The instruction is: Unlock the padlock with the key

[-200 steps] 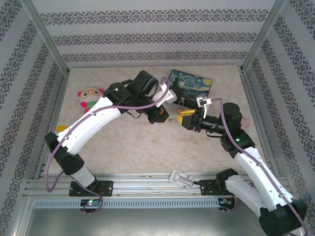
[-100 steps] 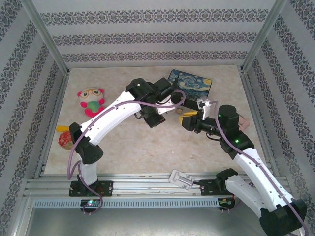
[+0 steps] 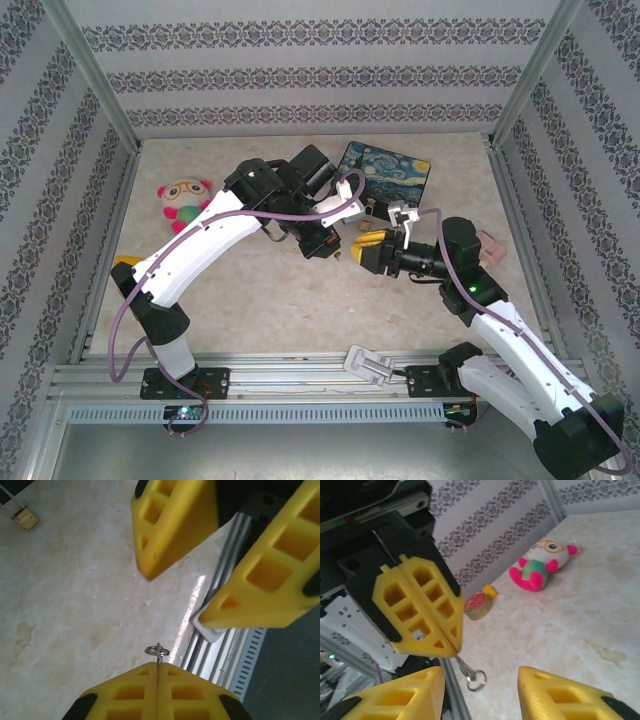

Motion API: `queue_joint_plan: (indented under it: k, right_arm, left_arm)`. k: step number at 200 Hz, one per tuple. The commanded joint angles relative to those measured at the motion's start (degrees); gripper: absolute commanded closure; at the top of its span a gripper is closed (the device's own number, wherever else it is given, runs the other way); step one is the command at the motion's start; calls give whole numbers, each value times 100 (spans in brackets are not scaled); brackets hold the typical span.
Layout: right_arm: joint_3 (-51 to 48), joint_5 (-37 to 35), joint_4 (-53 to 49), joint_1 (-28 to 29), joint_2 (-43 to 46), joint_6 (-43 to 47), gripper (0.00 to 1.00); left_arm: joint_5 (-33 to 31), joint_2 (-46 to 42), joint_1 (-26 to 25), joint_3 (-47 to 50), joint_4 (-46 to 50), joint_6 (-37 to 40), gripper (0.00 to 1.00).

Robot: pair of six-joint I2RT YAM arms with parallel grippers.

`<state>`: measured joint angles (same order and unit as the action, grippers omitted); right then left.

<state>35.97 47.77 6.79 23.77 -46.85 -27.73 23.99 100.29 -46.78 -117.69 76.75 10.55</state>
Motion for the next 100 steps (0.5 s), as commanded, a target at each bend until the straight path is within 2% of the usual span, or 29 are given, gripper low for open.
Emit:
queue_joint_plan:
  k: [1,61,100]
  right_arm:
    - [-4,262,560,155,-76,-108,59]
    - [68,278,648,430,-294,1,65]
    - [25,254,648,453,-289,30,65]
  left_arm:
    - [407,-180,115,137,-301,108,100]
    - [805,-377,265,400,-627,30,100]
    - [1156,-567,401,638,-897,-21,100]
